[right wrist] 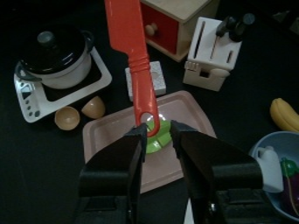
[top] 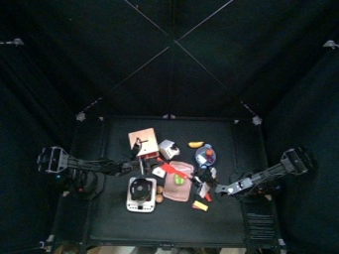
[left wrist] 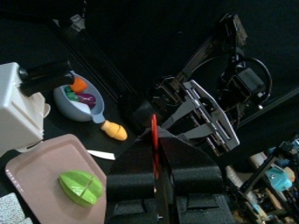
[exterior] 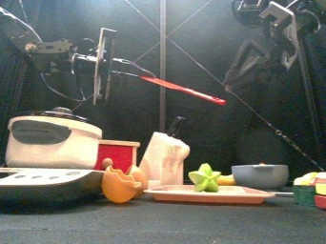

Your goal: Reorient arm

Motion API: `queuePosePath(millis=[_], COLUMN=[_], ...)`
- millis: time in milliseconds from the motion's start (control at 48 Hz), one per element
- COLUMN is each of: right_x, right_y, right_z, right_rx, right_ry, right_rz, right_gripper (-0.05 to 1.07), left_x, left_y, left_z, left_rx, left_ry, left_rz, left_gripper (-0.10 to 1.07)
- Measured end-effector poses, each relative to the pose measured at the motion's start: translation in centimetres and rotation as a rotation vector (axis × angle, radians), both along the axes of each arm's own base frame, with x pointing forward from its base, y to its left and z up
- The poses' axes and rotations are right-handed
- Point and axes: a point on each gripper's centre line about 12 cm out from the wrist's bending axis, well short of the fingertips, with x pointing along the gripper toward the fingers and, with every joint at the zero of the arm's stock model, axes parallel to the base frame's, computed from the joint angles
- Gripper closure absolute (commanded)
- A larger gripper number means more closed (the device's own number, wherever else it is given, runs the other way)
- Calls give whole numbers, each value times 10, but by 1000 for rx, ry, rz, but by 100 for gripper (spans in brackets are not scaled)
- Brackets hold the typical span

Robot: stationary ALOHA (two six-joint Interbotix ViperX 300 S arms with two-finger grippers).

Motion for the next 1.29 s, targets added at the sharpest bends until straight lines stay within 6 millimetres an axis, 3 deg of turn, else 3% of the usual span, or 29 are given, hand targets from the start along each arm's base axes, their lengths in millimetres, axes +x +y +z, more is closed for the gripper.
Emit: queuePosePath(millis=[250,667,1021,1292], right_x=[0,11,24,28], right_y=[-8,-6,-3,-3], right_z=[2,-1,-10,-21], right_rx=[120,200,179,146], right_ry=[-61,-86,-52,-12], right_rz=[103,240,277,292], right_gripper=[12,12,14,26], left_x=[1,-3,-1,3], left_y=[-9,-26,-27,-27], left_z=[2,11,6,4], left_rx=[99,460,598,617], left_ry=[-4,-81,-57,-77], left_rz=[-72,-205,-199,-195], left_gripper=[70,70,70,70])
